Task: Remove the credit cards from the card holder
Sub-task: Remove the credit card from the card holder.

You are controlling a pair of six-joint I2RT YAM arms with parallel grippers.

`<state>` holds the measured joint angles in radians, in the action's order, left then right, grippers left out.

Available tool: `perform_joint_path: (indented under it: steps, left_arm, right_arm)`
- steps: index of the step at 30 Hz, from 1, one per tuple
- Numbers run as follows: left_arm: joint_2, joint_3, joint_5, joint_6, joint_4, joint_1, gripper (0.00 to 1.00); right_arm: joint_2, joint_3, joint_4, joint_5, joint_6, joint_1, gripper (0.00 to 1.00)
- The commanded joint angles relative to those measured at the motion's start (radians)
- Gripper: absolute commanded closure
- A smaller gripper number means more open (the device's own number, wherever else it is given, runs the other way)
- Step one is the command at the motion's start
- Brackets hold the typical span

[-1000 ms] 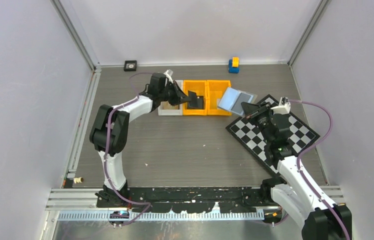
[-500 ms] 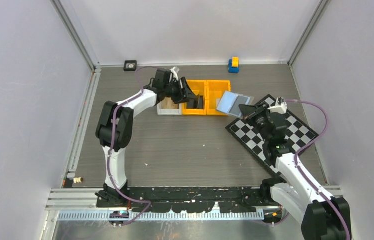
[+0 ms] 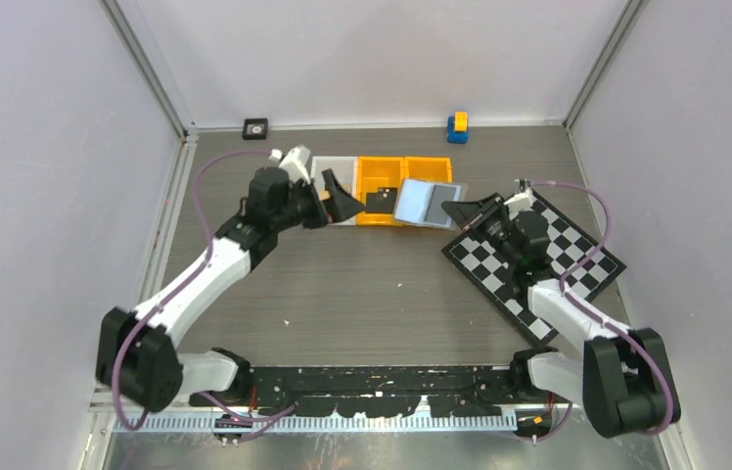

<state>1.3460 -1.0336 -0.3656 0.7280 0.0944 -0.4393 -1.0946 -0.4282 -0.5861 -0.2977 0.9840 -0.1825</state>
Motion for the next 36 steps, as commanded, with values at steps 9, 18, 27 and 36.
perform_joint_path:
  steps: [9,18,27,36]
  left_arm:
    - [-0.120,0.376,-0.008,0.176,-0.577,-0.012,0.00]
    - [-0.016,0.399,-0.138,0.258,-0.791,-0.012,0.04]
    - [0.011,0.393,-0.152,0.266,-0.802,-0.012,0.16]
    - [0.066,0.387,-0.176,0.293,-0.840,-0.011,0.51]
  right_arm:
    - [-0.264,-0.095,-0.570,-0.300,0.190,-0.100,0.95]
    - [-0.342,-0.149,-0.581,-0.339,0.197,-0.164,0.95]
    - [-0.413,-0.195,-0.556,-0.358,0.178,-0.228,0.95]
    - [-0.504,-0.221,-0.674,-0.397,0.260,-0.249,0.90]
